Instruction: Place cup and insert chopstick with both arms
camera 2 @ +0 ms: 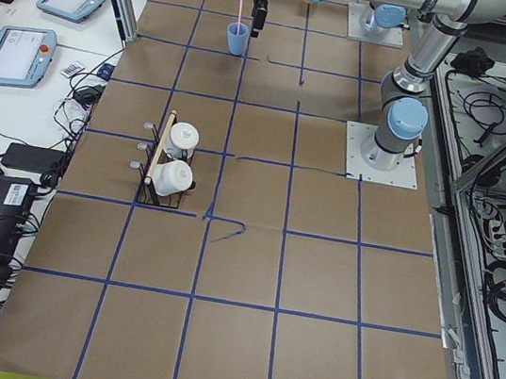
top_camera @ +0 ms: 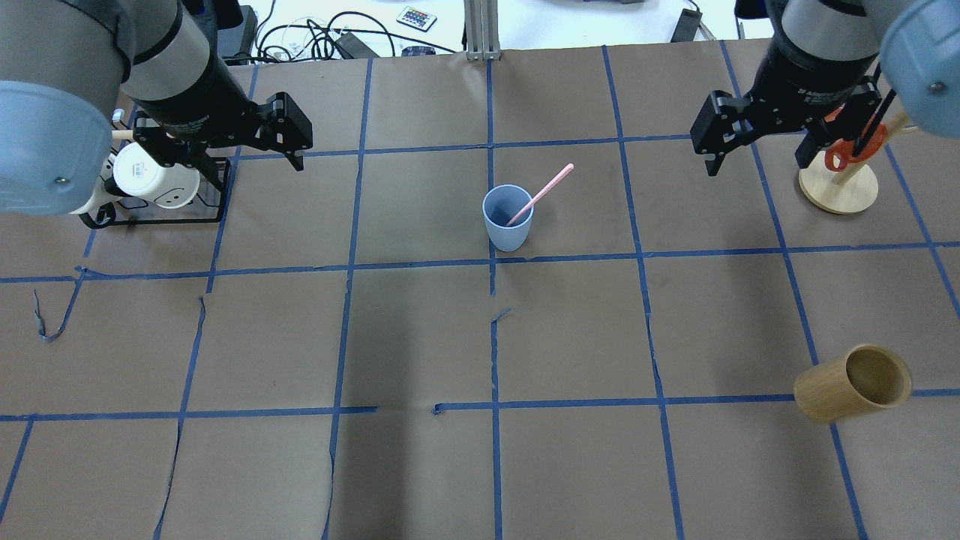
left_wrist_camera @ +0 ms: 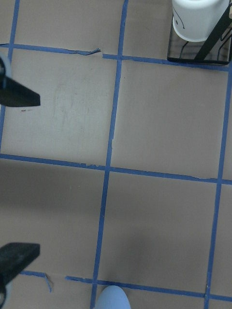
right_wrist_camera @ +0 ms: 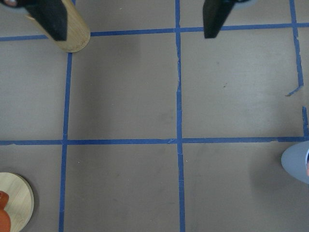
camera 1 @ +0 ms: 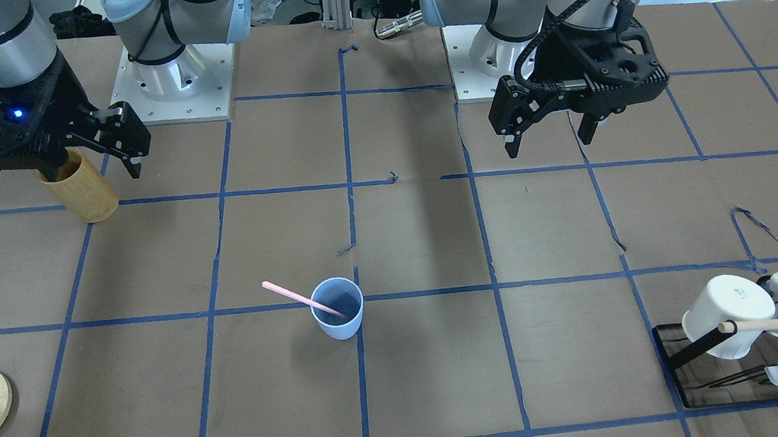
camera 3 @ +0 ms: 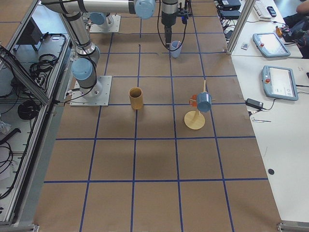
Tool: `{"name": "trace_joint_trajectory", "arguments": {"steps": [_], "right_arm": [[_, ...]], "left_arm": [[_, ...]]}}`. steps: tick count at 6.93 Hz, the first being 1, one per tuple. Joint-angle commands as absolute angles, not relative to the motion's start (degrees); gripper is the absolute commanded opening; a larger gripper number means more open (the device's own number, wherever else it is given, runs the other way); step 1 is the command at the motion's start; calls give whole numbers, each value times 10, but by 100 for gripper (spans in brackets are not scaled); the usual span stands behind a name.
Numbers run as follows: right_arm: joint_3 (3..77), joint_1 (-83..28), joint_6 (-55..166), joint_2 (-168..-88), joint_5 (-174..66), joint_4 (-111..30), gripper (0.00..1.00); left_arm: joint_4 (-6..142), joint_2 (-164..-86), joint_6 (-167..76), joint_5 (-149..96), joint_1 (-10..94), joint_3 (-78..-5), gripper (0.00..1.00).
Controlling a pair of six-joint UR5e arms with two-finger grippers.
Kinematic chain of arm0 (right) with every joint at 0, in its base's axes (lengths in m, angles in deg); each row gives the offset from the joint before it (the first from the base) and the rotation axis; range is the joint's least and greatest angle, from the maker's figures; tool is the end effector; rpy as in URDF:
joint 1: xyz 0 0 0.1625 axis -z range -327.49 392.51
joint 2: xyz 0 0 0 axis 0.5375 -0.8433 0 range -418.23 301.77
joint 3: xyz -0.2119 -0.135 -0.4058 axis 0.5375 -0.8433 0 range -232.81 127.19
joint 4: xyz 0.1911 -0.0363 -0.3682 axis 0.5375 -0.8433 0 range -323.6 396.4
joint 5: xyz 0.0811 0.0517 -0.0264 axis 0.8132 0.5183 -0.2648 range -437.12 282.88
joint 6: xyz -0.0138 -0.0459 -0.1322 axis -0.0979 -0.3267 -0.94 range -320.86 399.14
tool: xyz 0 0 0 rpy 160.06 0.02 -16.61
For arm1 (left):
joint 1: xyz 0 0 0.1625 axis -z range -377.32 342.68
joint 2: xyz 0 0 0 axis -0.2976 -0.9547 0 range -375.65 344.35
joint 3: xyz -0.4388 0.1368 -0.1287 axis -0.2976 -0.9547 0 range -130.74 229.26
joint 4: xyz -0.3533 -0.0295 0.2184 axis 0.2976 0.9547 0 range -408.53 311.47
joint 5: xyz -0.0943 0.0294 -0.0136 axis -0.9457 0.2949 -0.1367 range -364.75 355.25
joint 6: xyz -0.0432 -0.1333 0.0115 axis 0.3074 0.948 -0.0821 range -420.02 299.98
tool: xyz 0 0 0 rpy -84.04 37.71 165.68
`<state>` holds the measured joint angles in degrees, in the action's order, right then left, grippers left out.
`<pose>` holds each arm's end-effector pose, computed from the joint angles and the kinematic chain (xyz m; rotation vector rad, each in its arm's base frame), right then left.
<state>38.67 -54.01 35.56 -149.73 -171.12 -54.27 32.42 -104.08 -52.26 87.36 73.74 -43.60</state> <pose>0.0940 -0.4901 0.5007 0.0021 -3.0711 0.0117 -0.1373 -0.4967 0.5049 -0.1859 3.1024 -0.2146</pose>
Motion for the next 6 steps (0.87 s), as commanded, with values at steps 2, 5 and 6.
{"name": "trace_joint_trajectory", "arguments": {"steps": [2, 5, 6], "right_arm": [[395, -538, 346, -1518, -1691, -505, 100], [396, -539, 342, -1517, -1678, -484, 100], [391, -540, 342, -1518, -1679, -484, 100]], "left_arm": [[324, -1041, -523, 874, 737, -436, 100], [324, -1041, -522, 874, 737, -436, 100], [324, -1042, -522, 874, 737, -436, 100]]}}
